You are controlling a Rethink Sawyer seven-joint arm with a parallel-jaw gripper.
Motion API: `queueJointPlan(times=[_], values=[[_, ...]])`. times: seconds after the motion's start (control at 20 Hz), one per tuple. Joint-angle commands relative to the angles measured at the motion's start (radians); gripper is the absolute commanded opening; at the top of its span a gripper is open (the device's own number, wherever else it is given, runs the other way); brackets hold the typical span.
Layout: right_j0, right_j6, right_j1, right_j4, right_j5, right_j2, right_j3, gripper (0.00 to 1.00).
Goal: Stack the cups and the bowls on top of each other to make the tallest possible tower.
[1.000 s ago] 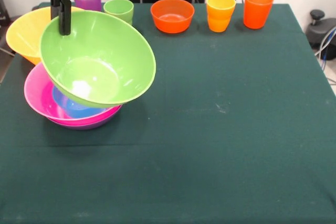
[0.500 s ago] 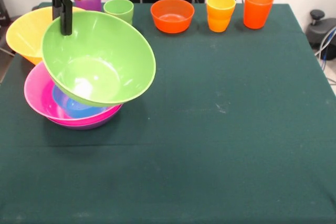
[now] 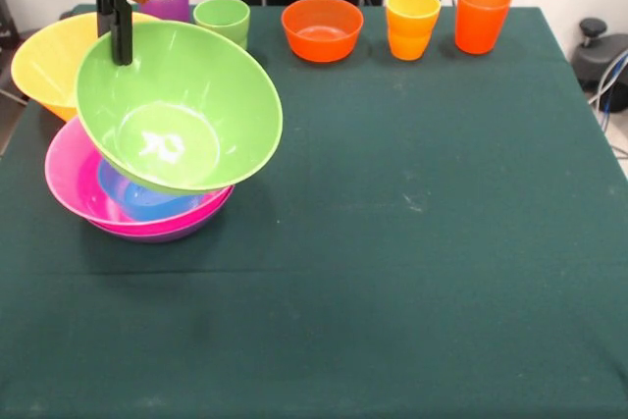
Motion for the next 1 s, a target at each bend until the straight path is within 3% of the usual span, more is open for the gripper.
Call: queueJointPlan(times=[0.05, 1.0], values=[[-0.015, 0.058, 0.018, -0.001, -0.022, 0.091, 0.123, 0.00], [-0.021, 0.053, 0.017, -0.006, -0.033, 0.093, 0.130, 0.00]])
